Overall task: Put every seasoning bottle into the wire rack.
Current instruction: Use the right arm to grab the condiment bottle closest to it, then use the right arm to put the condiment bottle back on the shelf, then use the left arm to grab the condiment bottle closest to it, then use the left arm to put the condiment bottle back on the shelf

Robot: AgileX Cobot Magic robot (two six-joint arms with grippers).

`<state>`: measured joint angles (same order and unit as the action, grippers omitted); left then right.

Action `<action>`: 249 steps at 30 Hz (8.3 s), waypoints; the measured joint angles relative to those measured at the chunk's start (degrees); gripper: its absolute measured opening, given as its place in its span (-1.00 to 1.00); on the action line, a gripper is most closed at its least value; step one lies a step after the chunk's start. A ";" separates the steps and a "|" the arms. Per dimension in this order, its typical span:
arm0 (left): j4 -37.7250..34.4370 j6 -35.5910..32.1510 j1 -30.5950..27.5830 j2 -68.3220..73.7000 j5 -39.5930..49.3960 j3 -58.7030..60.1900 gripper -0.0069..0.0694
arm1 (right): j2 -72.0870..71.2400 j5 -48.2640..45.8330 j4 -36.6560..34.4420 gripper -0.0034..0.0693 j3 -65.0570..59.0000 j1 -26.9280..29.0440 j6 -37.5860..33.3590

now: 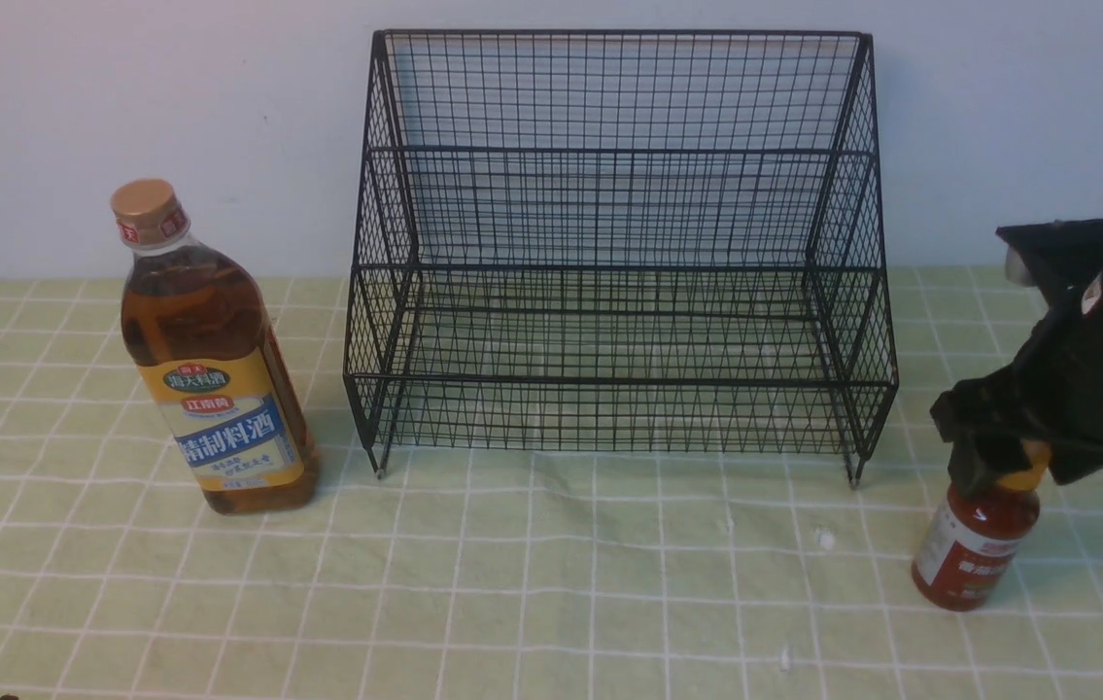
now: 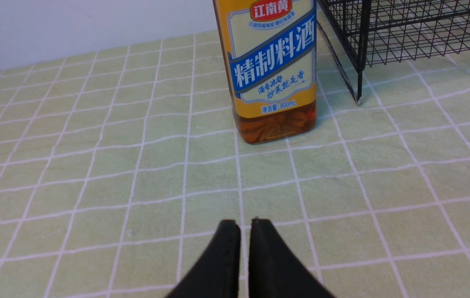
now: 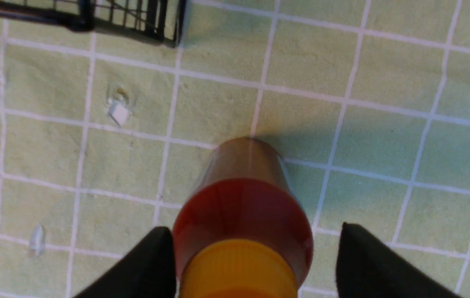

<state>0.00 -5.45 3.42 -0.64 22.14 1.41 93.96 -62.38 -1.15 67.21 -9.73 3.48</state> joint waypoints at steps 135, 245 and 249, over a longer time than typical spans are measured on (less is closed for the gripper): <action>0.00 0.00 0.00 0.00 0.00 0.00 -0.77 | -94.68 40.91 3.68 -0.94 -68.52 7.00 6.11; 4.91 16.03 2.72 80.04 -31.86 -76.00 -0.03 | -94.68 40.91 3.68 -0.94 -68.52 7.00 6.35; 0.00 12.64 7.67 83.42 -29.97 -82.72 -0.03 | -94.68 40.91 3.68 -0.94 -68.52 7.00 6.35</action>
<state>0.00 7.19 11.09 82.78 -7.83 -81.31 -0.71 -21.47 2.54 -1.31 -2.73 9.83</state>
